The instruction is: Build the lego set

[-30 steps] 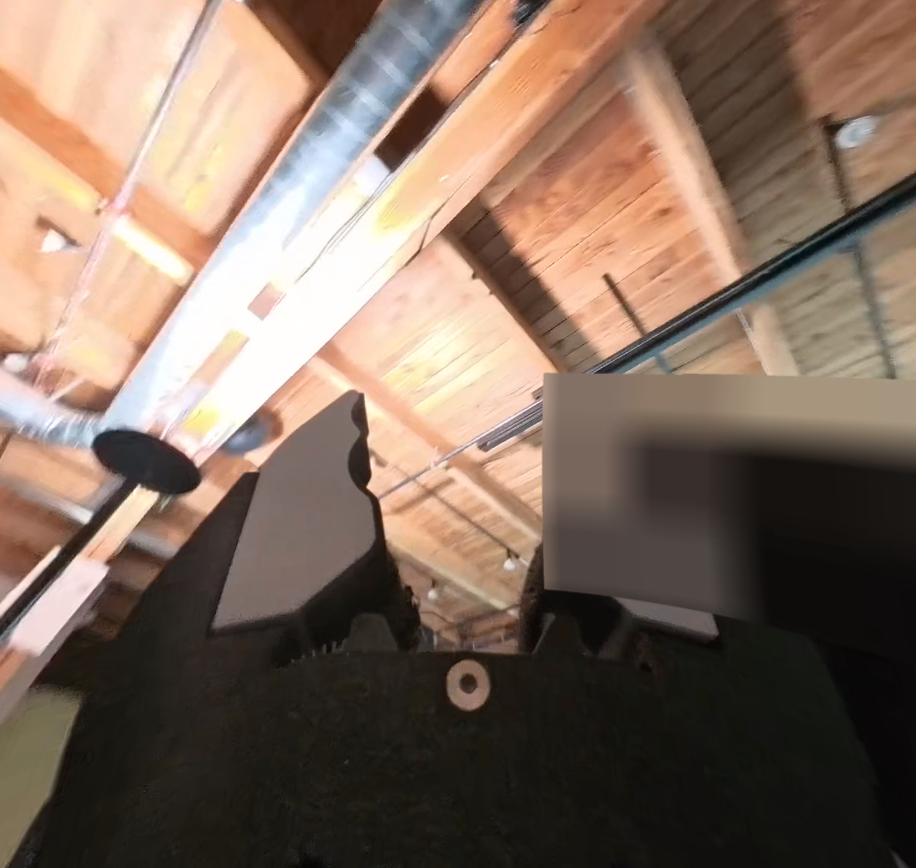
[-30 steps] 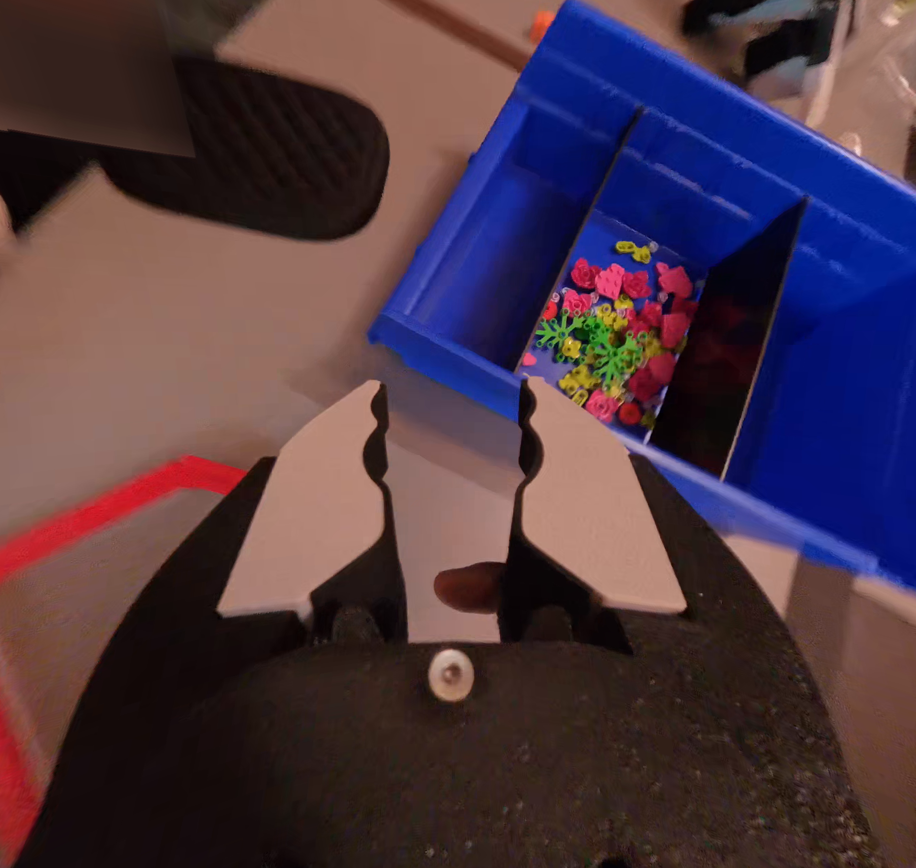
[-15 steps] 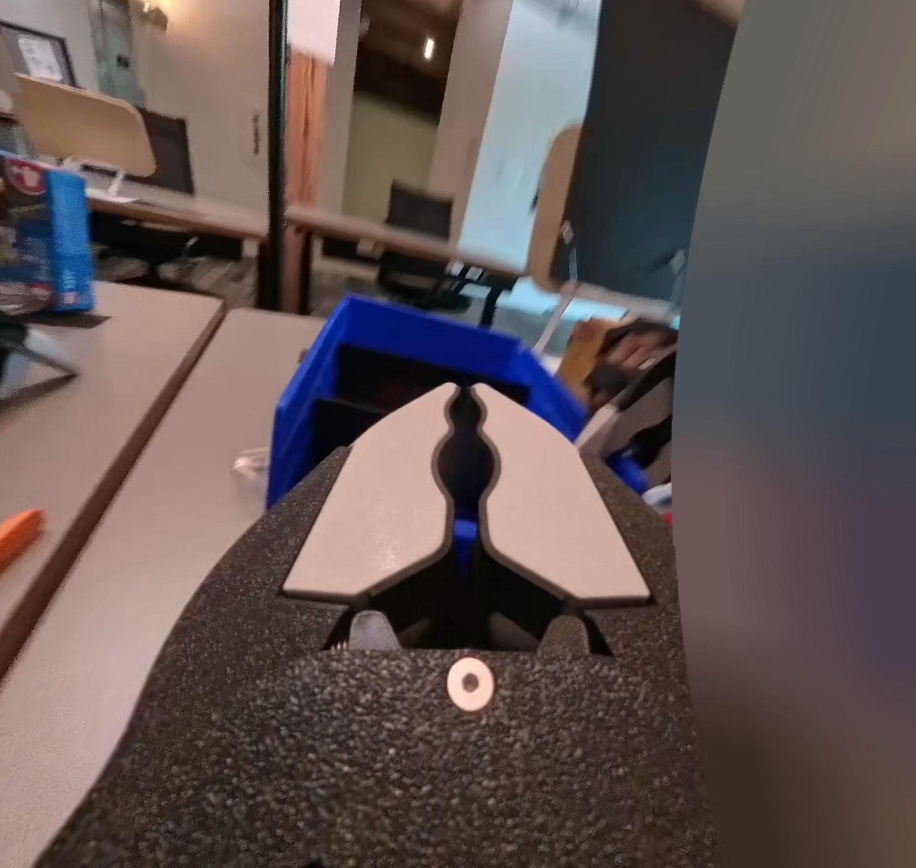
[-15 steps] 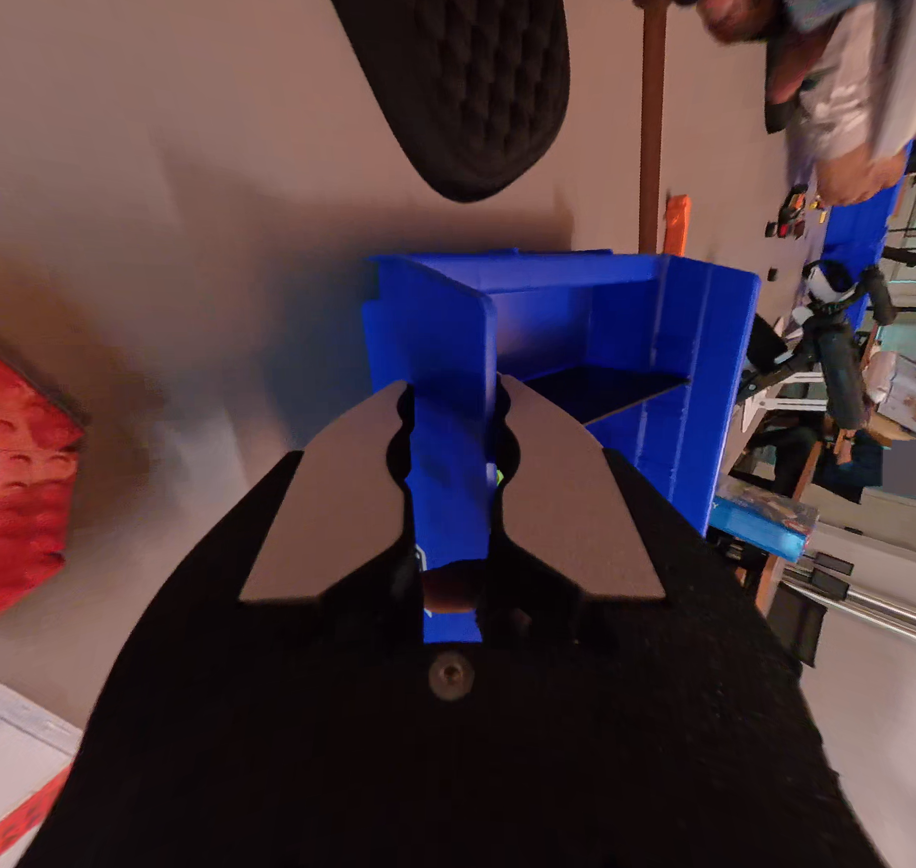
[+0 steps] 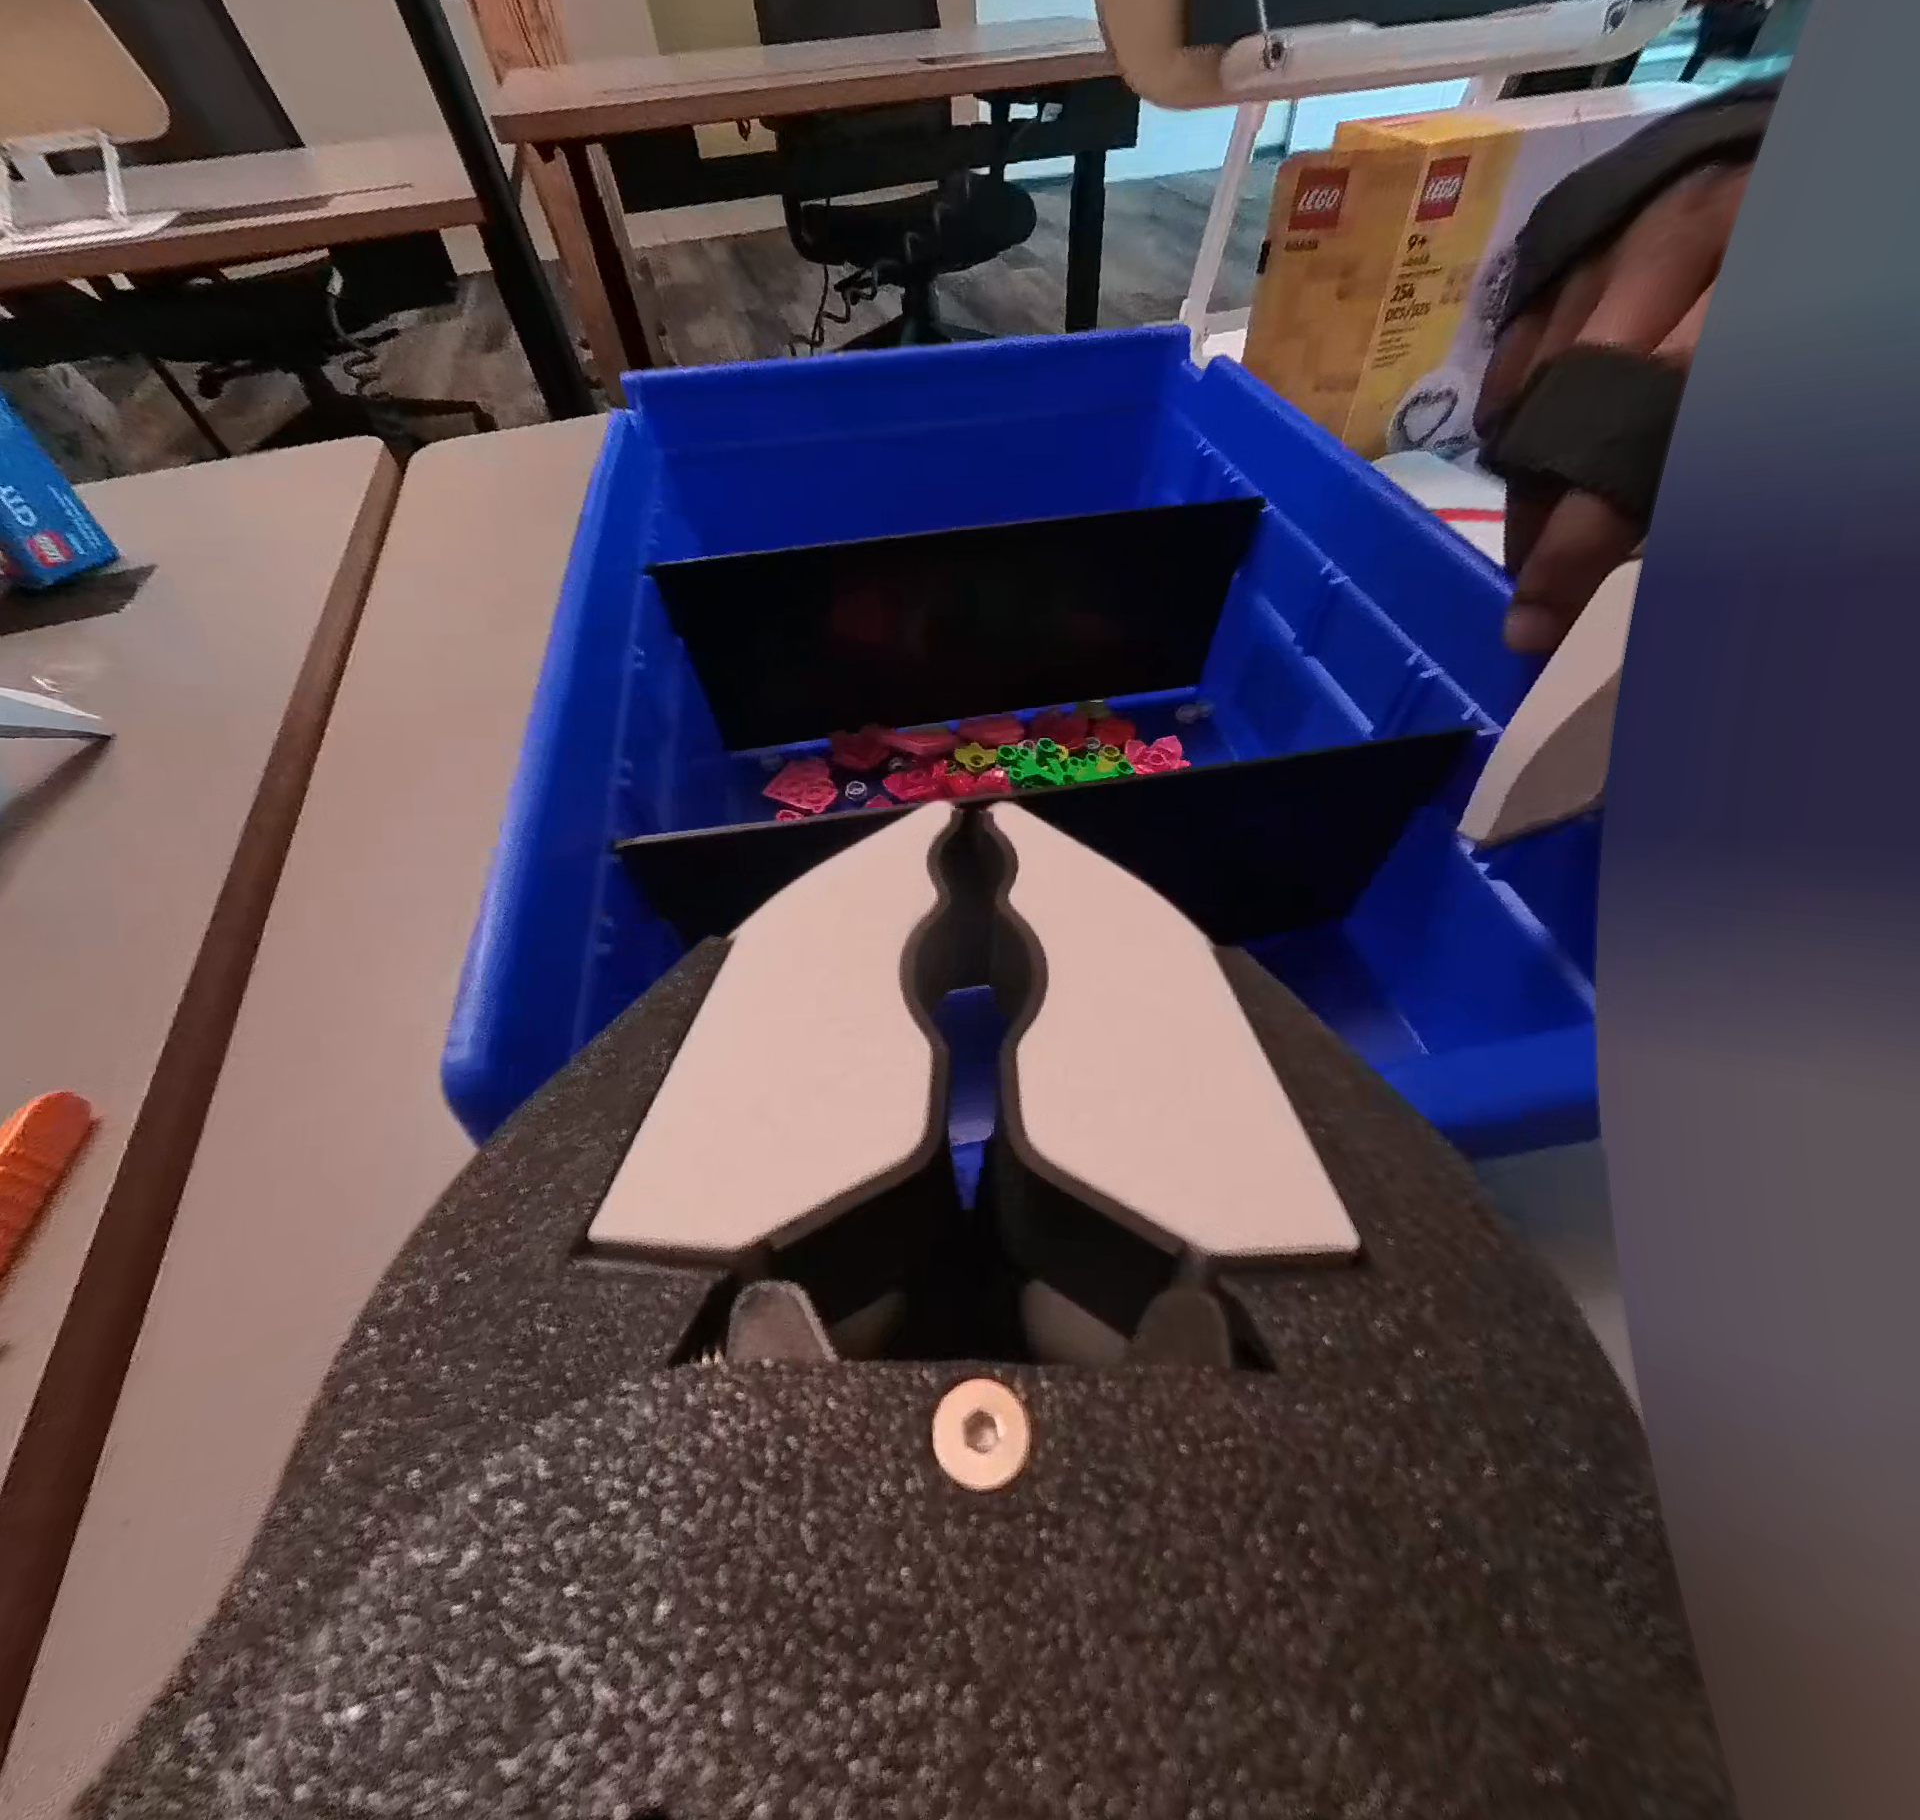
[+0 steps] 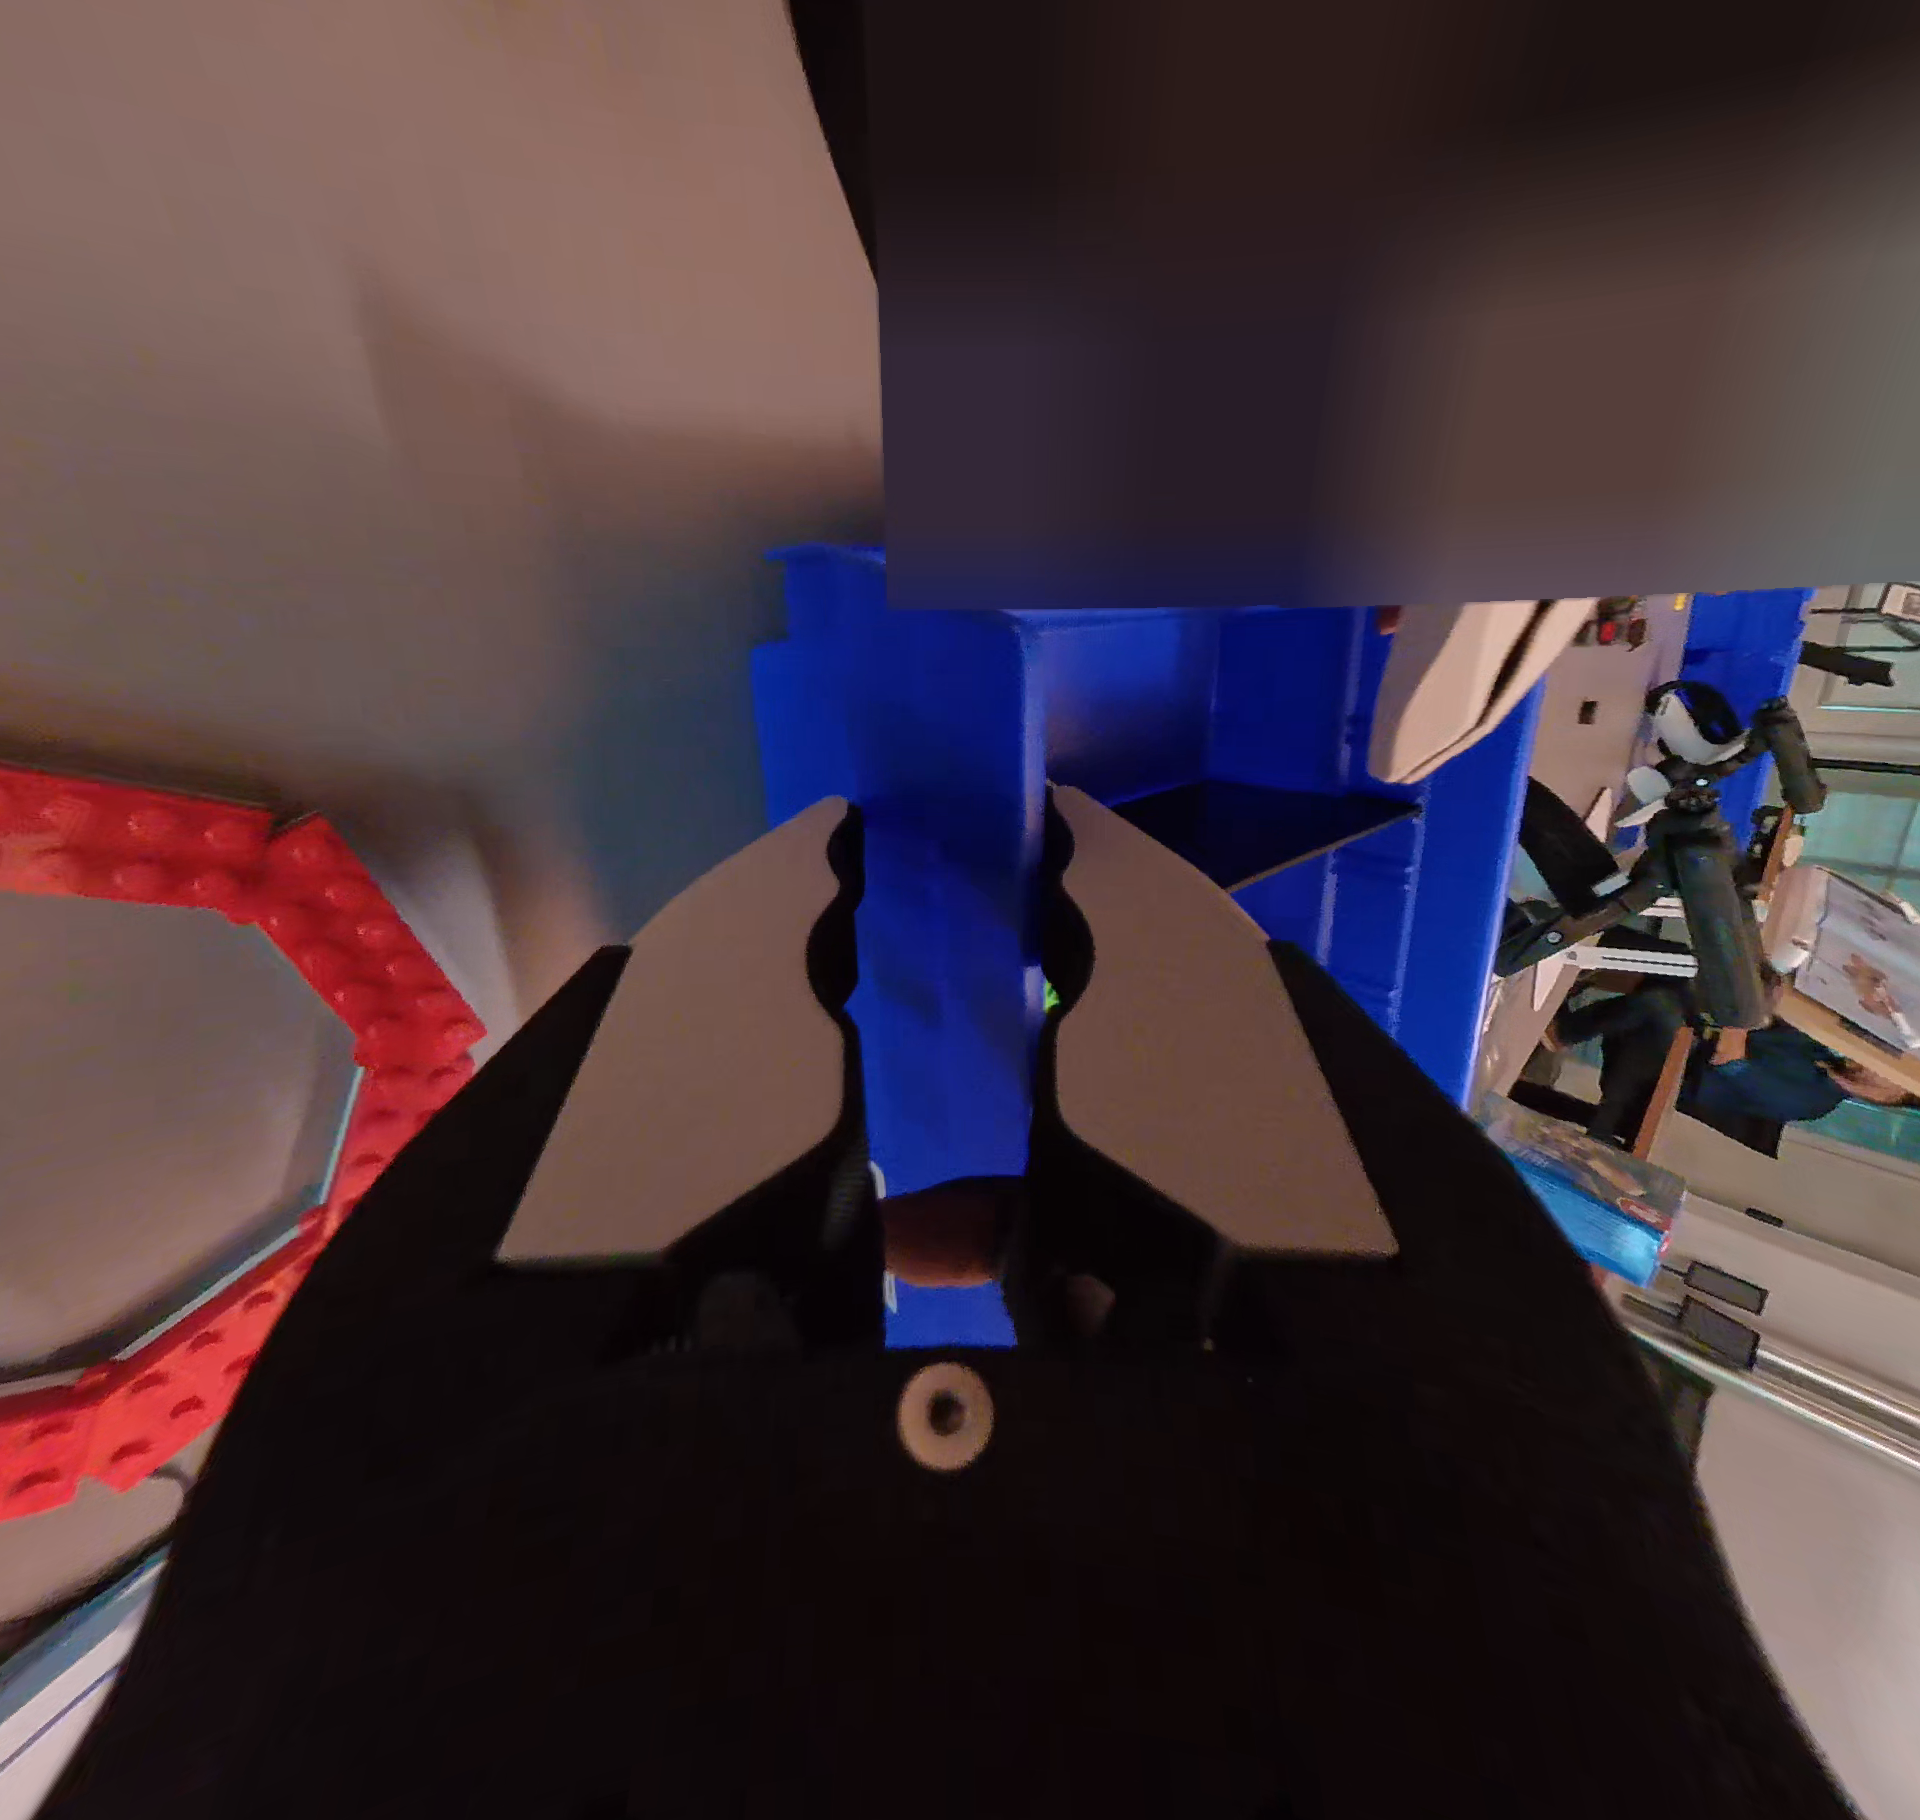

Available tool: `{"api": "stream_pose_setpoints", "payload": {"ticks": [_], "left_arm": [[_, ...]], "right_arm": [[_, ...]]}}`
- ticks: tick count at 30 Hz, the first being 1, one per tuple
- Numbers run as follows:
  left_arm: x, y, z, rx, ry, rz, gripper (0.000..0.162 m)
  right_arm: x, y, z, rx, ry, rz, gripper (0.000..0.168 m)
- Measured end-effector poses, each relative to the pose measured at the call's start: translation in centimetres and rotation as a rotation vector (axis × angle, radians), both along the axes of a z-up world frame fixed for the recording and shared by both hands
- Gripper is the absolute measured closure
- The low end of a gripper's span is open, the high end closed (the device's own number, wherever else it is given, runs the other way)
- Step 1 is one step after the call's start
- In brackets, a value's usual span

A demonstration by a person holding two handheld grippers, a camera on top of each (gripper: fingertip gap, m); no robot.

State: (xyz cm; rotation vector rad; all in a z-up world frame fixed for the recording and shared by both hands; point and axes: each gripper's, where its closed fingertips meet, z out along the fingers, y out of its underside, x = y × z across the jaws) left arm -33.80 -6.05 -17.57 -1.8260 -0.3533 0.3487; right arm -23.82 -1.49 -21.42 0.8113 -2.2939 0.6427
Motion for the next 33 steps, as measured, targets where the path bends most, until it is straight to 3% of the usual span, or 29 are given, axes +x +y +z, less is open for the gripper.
{"api": "stream_pose_setpoints", "payload": {"ticks": [4, 10, 16, 20, 23, 33], "left_arm": [[-0.4, 0.4, -1.4, -0.055, -0.018, 0.018, 0.158], [-0.1, 0.7, -2.2, -0.057, -0.067, -0.006, 0.158], [0.3, 0.8, -4.1, -0.153, -0.089, -0.023, 0.157], [0.1, 0.8, -4.5, -0.162, -0.119, -0.021, 0.156], [0.1, 0.8, -4.5, -0.151, -0.133, -0.023, 0.157], [0.3, 0.9, -5.2, -0.193, -0.142, -0.042, 0.159]], "right_arm": [[-0.5, -0.1, 1.3, -0.099, -0.019, -0.014, 0.132], [-1.8, 2.2, 5.3, -0.309, -0.292, -0.199, 0.12], [-9.0, 9.5, 8.7, -0.604, -0.514, -0.679, 0.122], [-11.5, 15.0, 5.1, -0.487, -0.614, -1.041, 0.124], [-10.9, 15.2, 3.4, -0.4, -0.65, -1.046, 0.124], [-10.8, 12.2, 2.7, -0.409, -0.758, -0.931, 0.131]]}}
